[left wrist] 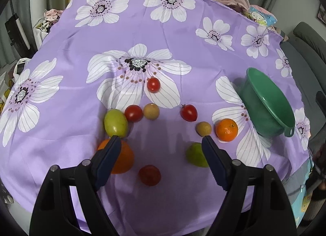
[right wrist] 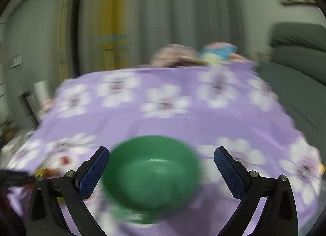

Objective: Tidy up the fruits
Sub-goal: 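Move the left tool toward the green-yellow fruit near the orange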

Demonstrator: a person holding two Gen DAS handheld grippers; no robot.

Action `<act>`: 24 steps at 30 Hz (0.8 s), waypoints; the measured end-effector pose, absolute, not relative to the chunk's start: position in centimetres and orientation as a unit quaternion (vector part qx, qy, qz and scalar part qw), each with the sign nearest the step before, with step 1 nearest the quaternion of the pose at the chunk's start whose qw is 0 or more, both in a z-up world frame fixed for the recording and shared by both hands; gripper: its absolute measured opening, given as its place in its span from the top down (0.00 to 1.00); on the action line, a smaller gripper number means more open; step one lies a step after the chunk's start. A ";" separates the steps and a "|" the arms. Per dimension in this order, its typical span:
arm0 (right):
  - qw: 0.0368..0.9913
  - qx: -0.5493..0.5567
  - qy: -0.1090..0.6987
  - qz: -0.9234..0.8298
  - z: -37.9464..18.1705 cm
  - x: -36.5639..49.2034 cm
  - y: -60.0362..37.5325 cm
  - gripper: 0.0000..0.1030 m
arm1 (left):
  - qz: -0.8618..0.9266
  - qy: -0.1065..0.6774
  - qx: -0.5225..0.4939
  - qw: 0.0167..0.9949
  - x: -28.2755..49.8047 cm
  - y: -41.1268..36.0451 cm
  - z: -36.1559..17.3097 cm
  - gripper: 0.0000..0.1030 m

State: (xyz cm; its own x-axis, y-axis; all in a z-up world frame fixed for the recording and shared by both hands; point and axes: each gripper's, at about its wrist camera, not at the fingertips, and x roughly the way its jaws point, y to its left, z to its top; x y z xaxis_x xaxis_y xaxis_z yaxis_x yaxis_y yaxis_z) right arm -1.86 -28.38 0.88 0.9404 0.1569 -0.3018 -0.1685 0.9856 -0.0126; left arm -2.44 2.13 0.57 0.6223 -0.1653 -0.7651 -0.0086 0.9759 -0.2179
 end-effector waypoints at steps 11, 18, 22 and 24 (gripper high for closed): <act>0.900 -0.103 0.339 0.254 -6.0 -0.6 -15.0 0.01 | -0.066 0.421 -0.104 0.899 -3.5 3.6 0.8 0.22; 0.877 -0.078 0.393 0.264 -8.5 0.5 -14.0 0.01 | -0.108 0.427 -0.107 0.892 -4.1 4.1 0.2 0.22; 0.871 -0.083 0.406 0.265 -8.9 0.6 -13.7 0.01 | -0.148 0.437 -0.124 0.879 -3.9 3.4 -0.2 0.23; 0.868 -0.081 0.410 0.268 -9.0 0.6 -13.7 0.01 | -0.164 0.444 -0.127 0.872 -3.7 2.9 -0.3 0.24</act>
State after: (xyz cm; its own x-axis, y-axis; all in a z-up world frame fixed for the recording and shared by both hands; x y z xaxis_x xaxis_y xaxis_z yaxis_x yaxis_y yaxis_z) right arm 0.64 -13.69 -9.01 0.5201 0.3978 -0.7558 -0.5314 0.8435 0.0783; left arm -3.70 2.94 -0.32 0.5525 -0.3981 -0.7323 0.1725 0.9142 -0.3668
